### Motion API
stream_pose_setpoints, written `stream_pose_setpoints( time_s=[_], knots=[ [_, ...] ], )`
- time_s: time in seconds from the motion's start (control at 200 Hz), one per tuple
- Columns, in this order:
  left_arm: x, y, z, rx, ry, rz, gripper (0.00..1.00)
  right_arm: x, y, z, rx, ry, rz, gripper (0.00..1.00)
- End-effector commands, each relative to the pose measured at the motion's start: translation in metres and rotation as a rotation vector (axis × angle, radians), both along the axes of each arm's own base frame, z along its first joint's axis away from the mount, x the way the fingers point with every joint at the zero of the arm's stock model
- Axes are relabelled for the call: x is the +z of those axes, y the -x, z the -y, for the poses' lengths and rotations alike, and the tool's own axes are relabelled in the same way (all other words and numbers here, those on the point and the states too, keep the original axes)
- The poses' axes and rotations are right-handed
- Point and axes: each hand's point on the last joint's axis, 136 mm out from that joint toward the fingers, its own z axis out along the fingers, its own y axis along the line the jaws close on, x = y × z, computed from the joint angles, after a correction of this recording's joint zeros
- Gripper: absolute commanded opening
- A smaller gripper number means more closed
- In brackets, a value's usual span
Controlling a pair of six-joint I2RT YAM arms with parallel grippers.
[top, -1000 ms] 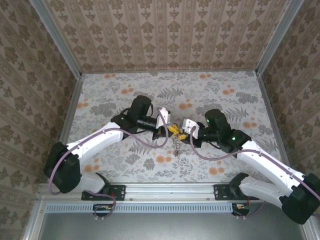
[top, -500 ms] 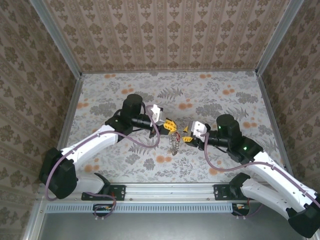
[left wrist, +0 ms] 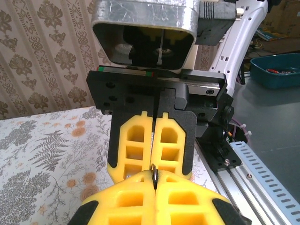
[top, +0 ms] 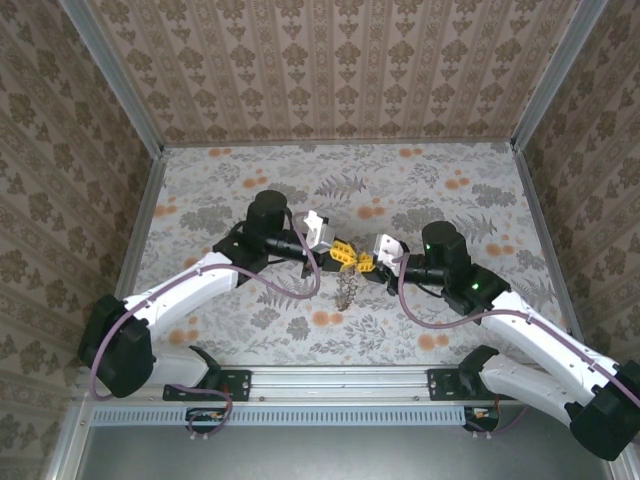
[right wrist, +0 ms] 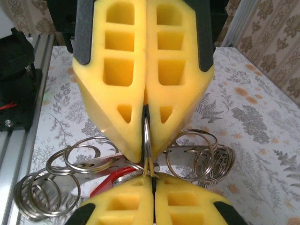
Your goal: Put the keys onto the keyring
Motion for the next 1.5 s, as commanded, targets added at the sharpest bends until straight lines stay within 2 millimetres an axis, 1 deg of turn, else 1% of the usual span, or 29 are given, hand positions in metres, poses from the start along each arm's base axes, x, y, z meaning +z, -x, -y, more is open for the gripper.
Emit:
stream_pose_setpoints(
  time_s=[0.0,0.14,0.19,0.29,0.355,0.47,0.515,0.615,0.655,0.705,0.735,0.85,0.945,1.035,1.115,1.275,1.495],
  knots=[
    [0.011,0.004,0.005,-0.029,0.041,0.023,0.0,0.024,0.003,-0.009,0.052,-0.065,0.031,0.04],
    [0.01,0.002,0.012,-0.03,0.05,0.014,0.0,0.023,0.002,-0.012,0.055,-0.078,0.017,0.02],
    [0.01,0.001,0.016,-0.019,0.061,0.012,0.0,0.022,0.0,-0.013,0.051,-0.084,0.01,0.0],
    [0.007,-0.001,0.024,0.007,0.08,0.007,0.0,0.022,-0.003,-0.016,0.044,-0.099,-0.002,0.0],
    [0.002,-0.001,0.028,0.023,0.079,0.009,0.0,0.021,-0.005,-0.016,0.038,-0.105,-0.002,0.0],
    [0.001,-0.003,0.031,0.045,0.101,0.008,0.0,0.02,-0.008,-0.014,0.016,-0.104,0.007,0.0],
    [0.002,-0.004,0.031,0.048,0.109,0.005,0.0,0.019,-0.01,-0.011,-0.004,-0.101,0.018,0.0],
    [0.003,-0.003,0.03,0.04,0.11,0.005,0.0,0.018,-0.013,0.002,-0.054,-0.1,0.047,0.04],
    [0.002,-0.002,0.03,0.039,0.108,0.007,0.0,0.017,-0.014,0.009,-0.076,-0.095,0.058,0.08],
    [0.003,-0.002,0.028,0.037,0.108,0.011,0.0,0.015,-0.017,0.018,-0.114,-0.088,0.072,0.15],
    [0.003,-0.001,0.028,0.035,0.108,0.011,0.0,0.013,-0.018,0.023,-0.135,-0.083,0.079,0.17],
    [0.006,0.002,0.025,0.014,0.108,0.011,0.0,0.016,-0.018,0.038,-0.186,-0.091,0.115,0.2],
    [0.007,0.005,0.024,0.005,0.104,0.019,0.0,0.021,-0.016,0.045,-0.201,-0.099,0.136,0.23],
    [0.006,0.005,0.023,0.004,0.102,0.022,0.0,0.026,-0.011,0.044,-0.176,-0.112,0.146,0.27],
    [0.005,0.004,0.024,0.005,0.101,0.021,0.0,0.026,-0.008,0.041,-0.149,-0.11,0.136,0.28],
    [0.007,0.006,0.024,-0.004,0.104,0.019,0.0,0.025,-0.007,0.036,-0.115,-0.113,0.114,0.27],
    [0.008,0.006,0.023,0.007,0.105,0.02,0.0,0.024,-0.004,0.03,-0.067,-0.117,0.093,0.28]
  ],
)
